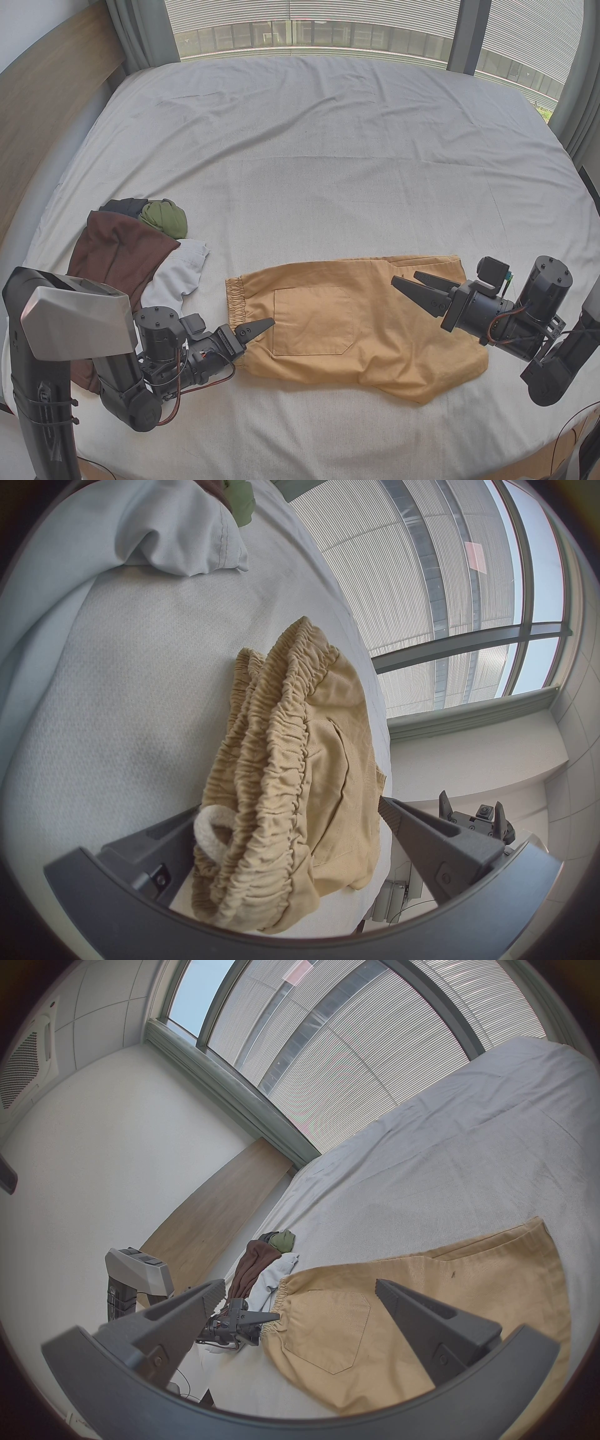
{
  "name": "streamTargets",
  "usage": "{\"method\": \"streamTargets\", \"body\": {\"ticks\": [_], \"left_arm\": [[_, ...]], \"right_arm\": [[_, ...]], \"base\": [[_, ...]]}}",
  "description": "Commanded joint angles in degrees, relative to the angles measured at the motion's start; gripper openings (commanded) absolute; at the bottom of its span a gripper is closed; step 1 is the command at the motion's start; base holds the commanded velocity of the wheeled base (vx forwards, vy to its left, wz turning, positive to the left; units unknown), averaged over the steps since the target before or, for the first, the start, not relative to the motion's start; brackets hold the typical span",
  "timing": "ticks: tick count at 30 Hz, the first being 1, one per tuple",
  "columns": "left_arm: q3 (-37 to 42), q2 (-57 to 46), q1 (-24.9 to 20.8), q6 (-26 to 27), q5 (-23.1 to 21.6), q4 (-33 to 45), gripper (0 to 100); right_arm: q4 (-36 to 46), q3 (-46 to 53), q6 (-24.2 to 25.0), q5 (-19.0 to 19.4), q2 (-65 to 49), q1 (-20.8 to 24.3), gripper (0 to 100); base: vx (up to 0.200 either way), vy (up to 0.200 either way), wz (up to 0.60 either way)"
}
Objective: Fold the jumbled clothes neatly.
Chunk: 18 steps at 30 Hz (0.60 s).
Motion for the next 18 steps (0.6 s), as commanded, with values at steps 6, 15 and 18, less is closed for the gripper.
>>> {"method": "streamTargets", "body": {"ticks": [6, 15, 18], "left_arm": [[-0.4, 0.8, -0.1, 0.3, 0.4, 0.0, 100], [-1.4, 1.1, 0.1, 0.1, 1.7, 0.0, 100], [-1.7, 1.2, -0.1, -0.4, 3.0, 0.0, 100]], "right_arm": [[-0.1, 0.4, 0.0, 0.0, 0.2, 0.2, 100], [-0.1, 0.8, -0.1, -0.1, 0.3, 0.3, 100], [-0.1, 0.8, -0.1, -0.1, 0.2, 0.3, 100]], "base": [[0.000, 0.000, 0.00], [0.000, 0.000, 0.00], [0.000, 0.000, 0.00]]}}
